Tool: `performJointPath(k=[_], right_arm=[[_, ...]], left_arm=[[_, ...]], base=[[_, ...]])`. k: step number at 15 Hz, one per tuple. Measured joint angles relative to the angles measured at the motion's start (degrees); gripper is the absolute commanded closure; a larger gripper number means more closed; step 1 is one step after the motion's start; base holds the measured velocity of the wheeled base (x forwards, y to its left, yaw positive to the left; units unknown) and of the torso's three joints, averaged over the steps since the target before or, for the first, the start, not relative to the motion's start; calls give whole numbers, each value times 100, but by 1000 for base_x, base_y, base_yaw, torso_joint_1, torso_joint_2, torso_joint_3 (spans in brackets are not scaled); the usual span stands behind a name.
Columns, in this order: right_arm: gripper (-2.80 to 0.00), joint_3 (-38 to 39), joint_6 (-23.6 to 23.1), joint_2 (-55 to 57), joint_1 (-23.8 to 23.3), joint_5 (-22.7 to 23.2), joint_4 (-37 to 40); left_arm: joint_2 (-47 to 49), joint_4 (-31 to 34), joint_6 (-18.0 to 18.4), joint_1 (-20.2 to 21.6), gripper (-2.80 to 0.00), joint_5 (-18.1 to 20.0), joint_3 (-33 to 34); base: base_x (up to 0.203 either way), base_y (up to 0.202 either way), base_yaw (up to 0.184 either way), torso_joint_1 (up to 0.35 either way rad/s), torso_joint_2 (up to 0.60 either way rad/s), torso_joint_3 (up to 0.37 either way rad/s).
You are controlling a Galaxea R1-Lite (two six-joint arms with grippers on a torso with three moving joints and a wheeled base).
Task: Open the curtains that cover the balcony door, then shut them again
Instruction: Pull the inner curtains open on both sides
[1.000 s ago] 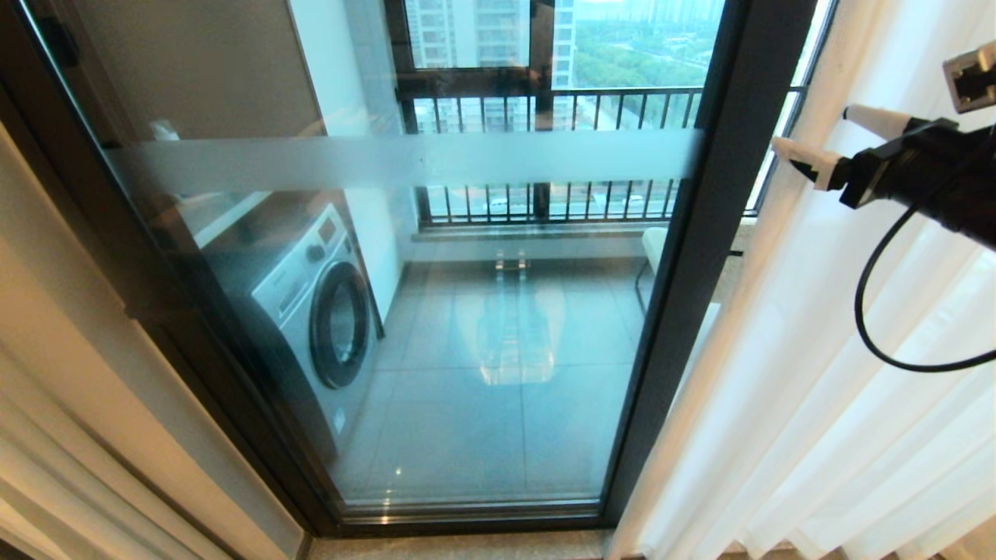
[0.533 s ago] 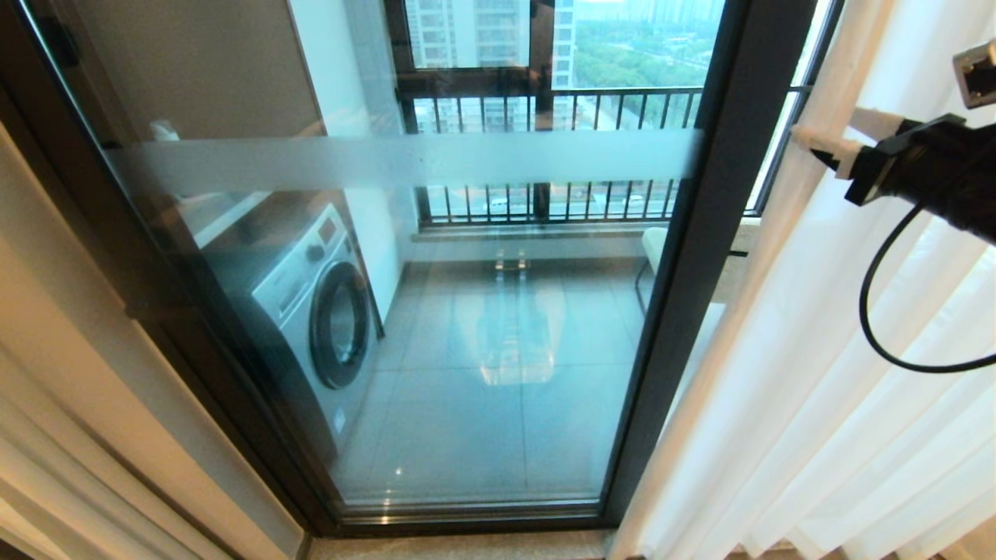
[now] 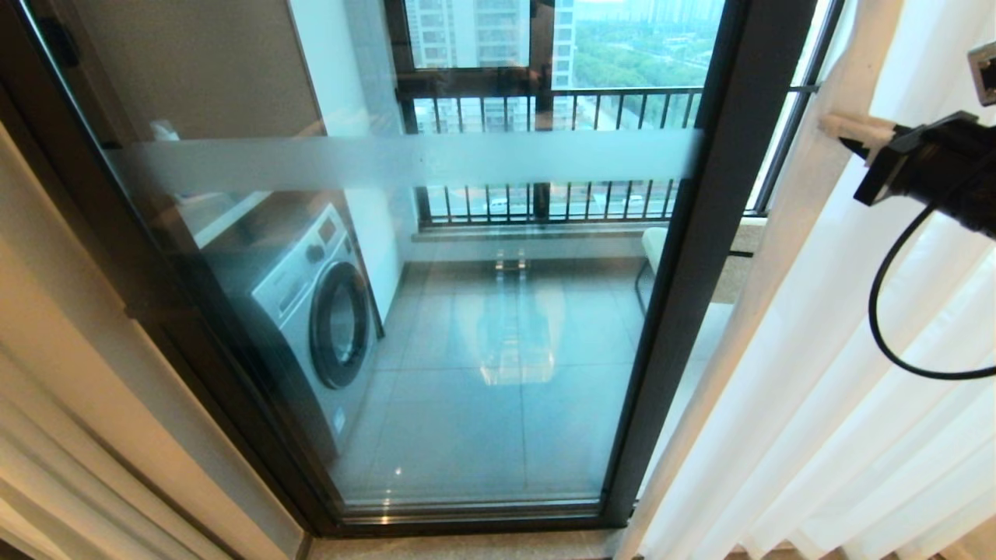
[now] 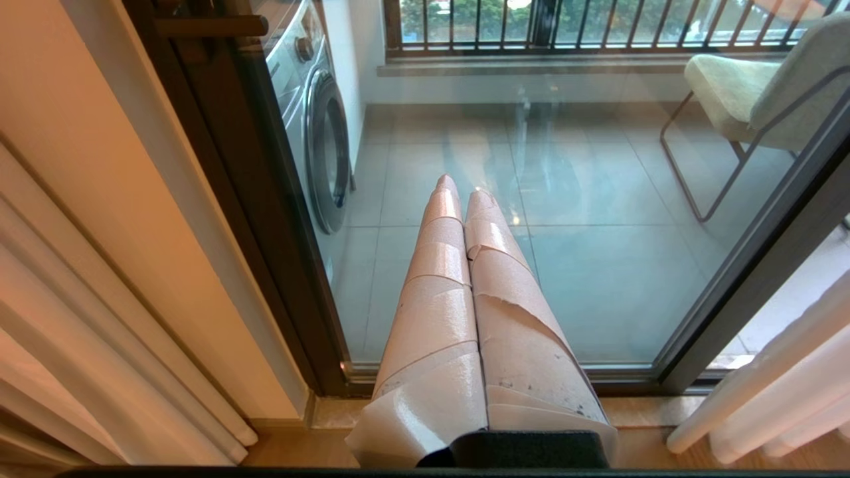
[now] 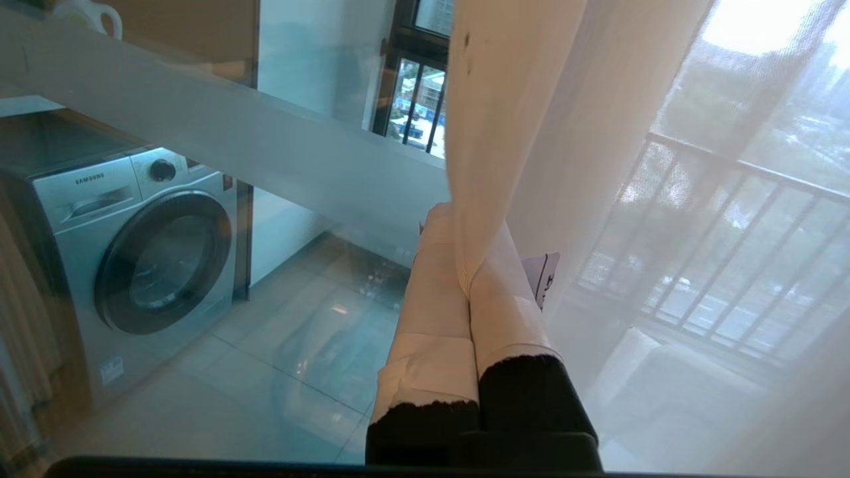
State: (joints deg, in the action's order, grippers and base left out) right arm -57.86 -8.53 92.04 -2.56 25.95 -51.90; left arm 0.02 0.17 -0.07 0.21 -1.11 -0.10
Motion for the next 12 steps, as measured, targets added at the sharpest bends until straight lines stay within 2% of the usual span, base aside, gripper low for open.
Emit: performJointPath(k=[3, 5, 7, 12], right_arm=[[0, 98, 103, -119, -18, -7, -109], [0, 263, 223, -189, -62, -8, -475], [0, 464, 266, -282, -216, -7, -810], [0, 548, 421, -481, -737, -10, -937]], left_arm=[[0, 1, 2, 6, 0, -2, 0], [0, -1, -2, 4, 0, -3, 0], [0, 1, 0, 4, 0, -2, 0], [0, -1, 0, 6, 0, -1, 0]], base=[[0, 0, 0, 0, 0, 0], [0, 0, 0, 0, 0, 0], [0, 0, 0, 0, 0, 0], [0, 0, 0, 0, 0, 0]])
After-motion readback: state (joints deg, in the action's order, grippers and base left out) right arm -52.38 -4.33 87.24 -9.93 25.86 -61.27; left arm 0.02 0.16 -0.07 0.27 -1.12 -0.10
